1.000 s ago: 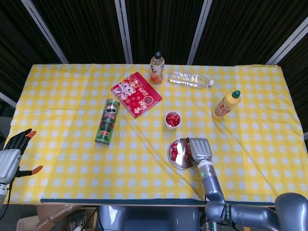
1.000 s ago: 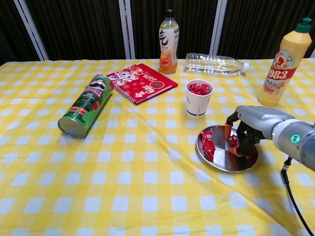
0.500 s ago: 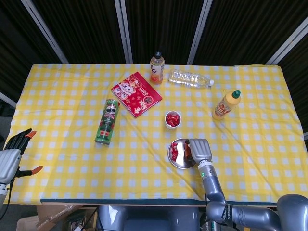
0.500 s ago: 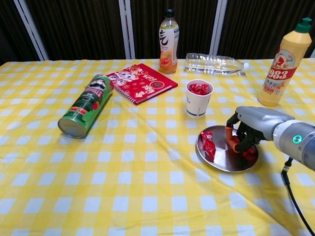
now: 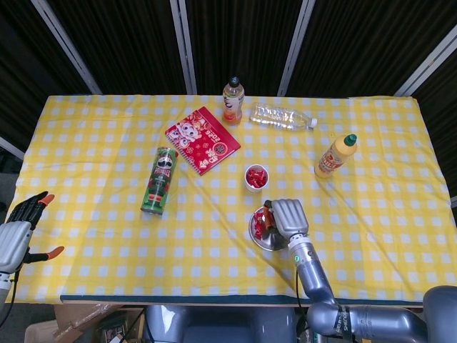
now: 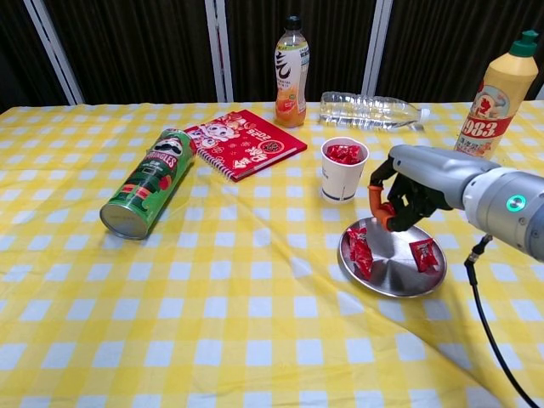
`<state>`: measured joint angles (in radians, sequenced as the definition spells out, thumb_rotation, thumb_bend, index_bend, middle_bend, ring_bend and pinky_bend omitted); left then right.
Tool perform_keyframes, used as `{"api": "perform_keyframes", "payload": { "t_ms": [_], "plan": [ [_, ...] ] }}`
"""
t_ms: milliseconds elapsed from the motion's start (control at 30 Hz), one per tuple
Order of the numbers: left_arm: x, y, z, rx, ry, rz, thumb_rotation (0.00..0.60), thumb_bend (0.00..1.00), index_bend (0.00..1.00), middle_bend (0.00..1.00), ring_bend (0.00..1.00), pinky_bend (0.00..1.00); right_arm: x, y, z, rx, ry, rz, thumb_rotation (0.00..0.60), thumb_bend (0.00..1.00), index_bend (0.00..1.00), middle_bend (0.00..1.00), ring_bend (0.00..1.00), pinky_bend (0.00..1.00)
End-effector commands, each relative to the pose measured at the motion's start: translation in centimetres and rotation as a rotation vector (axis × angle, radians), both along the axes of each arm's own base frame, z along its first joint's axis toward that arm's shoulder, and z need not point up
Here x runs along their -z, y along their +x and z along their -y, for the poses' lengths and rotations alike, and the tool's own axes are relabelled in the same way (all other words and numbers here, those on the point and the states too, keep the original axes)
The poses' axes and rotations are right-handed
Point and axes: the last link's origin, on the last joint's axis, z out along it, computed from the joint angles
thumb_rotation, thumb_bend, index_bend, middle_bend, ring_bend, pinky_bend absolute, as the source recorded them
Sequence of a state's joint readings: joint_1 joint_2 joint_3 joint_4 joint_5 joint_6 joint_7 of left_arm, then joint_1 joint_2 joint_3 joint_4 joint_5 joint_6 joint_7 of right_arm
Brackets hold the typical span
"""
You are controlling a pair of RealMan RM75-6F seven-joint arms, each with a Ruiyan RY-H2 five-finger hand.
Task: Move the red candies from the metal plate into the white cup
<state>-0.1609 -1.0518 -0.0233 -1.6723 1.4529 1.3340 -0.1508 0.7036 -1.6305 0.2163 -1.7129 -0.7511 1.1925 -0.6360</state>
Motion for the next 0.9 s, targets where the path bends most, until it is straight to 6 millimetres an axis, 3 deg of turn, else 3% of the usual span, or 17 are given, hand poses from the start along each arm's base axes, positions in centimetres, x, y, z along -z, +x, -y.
{"api": "perform_keyframes", "payload": {
  "t_ms": [33, 267, 500, 833, 900],
  "plan": [
    [0.0, 0.0, 0.0, 0.000, -0.001, 0.002, 0.600, 0.03, 0.00, 0.00, 0.00, 0.00, -0.7, 0.8, 0.8, -0.010, -0.018, 0.008, 0.600, 0.61, 0.58, 0.78, 0.78, 0.88],
    [0.0, 0.1, -0.1, -0.005, -0.005, 0.003, 0.600, 0.03, 0.00, 0.00, 0.00, 0.00, -1.9, 3.6, 3.3, -0.051, -0.061, 0.030, 0.600, 0.61, 0.58, 0.78, 0.78, 0.88],
    [0.1, -0.1, -0.2, -0.018, -0.012, 0.007, 0.600, 0.03, 0.00, 0.00, 0.00, 0.00, -1.7, 5.8, 6.4, -0.051, -0.070, 0.039, 0.600, 0.61, 0.58, 0.78, 0.78, 0.88],
    [0.1, -0.2, -0.3, -0.029, -0.025, 0.018, 0.600, 0.03, 0.00, 0.00, 0.00, 0.00, 0.4, 5.9, 9.0, -0.016, -0.055, 0.022, 0.600, 0.61, 0.57, 0.78, 0.78, 0.88],
    [0.0, -0.2, -0.3, -0.030, -0.026, 0.020, 0.600, 0.03, 0.00, 0.00, 0.00, 0.00, 0.6, 5.8, 9.2, -0.012, -0.056, 0.018, 0.600, 0.59, 0.51, 0.78, 0.78, 0.88]
  ]
}}
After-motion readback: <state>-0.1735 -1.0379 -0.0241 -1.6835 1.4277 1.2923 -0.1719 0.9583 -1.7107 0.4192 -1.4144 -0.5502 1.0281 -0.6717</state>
